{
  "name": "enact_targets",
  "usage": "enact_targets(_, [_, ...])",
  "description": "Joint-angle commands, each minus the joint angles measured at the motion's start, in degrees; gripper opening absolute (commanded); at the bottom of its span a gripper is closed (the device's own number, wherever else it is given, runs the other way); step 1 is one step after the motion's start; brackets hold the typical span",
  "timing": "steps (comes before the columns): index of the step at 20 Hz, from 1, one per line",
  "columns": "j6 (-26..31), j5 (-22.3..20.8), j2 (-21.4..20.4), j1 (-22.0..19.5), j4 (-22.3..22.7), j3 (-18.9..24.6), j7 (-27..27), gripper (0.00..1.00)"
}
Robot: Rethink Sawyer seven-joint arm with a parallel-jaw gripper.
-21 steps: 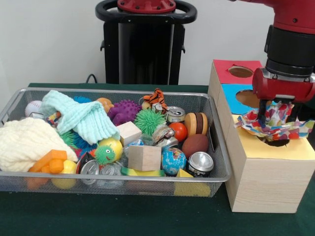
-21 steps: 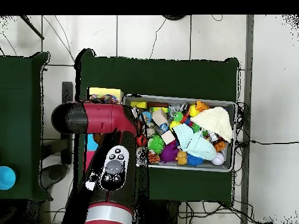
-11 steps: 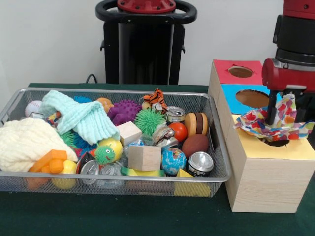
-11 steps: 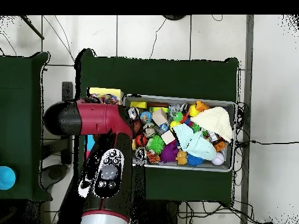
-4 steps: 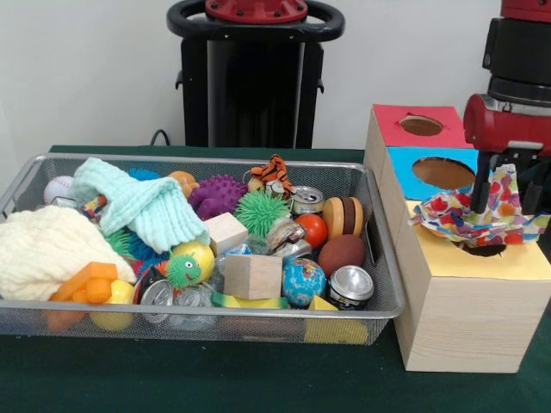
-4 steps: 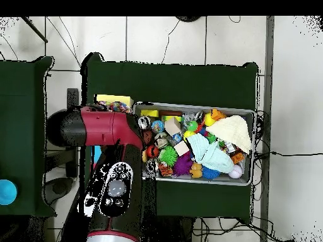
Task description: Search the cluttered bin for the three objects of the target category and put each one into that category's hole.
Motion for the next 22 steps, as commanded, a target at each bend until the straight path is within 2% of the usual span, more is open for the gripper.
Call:
enact_targets(1, [4.69,0.28,0.97,-0.41,0.5,0.29,11.39,1.0])
enact_targets(2, [4.86,0.19,1.05,-0.39,0.3,0.15,11.35,0.0])
enact_targets(8, [7.37,0.54,1.79,-0.75,-1.21,0.03,11.17,0.0])
enact_targets(14, [5.96,0.12,4.77,-1.77,-3.34,-0.78,10.69,0.0])
enact_targets(22, [3.52,0.68,6.39,-2.24,-2.29,0.39,10.87,0.0])
